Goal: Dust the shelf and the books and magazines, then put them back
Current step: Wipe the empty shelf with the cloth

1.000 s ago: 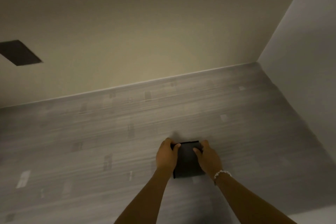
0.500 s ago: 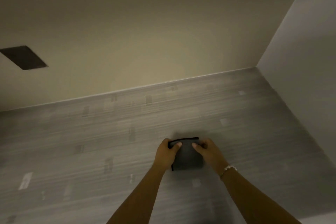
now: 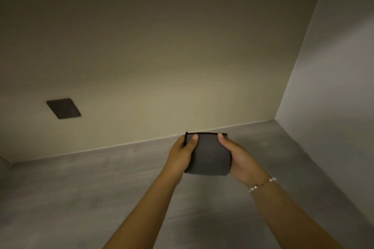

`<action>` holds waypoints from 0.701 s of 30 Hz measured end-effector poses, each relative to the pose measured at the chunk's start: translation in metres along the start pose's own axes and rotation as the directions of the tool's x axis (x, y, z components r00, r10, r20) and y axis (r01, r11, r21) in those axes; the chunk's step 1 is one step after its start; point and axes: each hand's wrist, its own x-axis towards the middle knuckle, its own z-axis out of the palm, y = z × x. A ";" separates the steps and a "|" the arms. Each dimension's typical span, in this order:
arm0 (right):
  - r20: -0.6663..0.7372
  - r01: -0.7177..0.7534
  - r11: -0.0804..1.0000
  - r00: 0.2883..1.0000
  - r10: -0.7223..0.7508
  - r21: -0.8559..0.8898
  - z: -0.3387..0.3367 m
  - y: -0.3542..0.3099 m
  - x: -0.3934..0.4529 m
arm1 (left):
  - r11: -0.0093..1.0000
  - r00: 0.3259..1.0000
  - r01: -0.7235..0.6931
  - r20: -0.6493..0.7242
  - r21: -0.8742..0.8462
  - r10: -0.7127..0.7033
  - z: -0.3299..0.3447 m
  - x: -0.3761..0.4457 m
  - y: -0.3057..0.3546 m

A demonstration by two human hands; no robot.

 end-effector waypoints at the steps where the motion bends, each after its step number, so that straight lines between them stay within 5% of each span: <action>1: 0.017 0.040 0.999 0.999 -0.040 -0.004 0.008 -0.015 -0.004 | 0.998 1.000 -0.012 0.026 -0.058 0.014 -0.001 -0.003 0.016; 5: 0.042 0.218 0.972 0.976 -0.215 -0.088 0.037 -0.072 -0.018 | 0.972 0.990 -0.096 0.080 -0.212 0.115 -0.009 -0.014 0.080; 13: 0.119 0.360 0.910 0.932 -0.342 -0.205 0.091 -0.155 -0.048 | 0.913 0.919 -0.391 0.009 -0.115 0.395 -0.021 -0.031 0.179; 21: 0.104 0.497 0.801 0.864 -0.492 -0.335 0.129 -0.220 -0.066 | 0.716 0.720 -0.694 -0.043 -0.078 0.693 -0.034 -0.052 0.249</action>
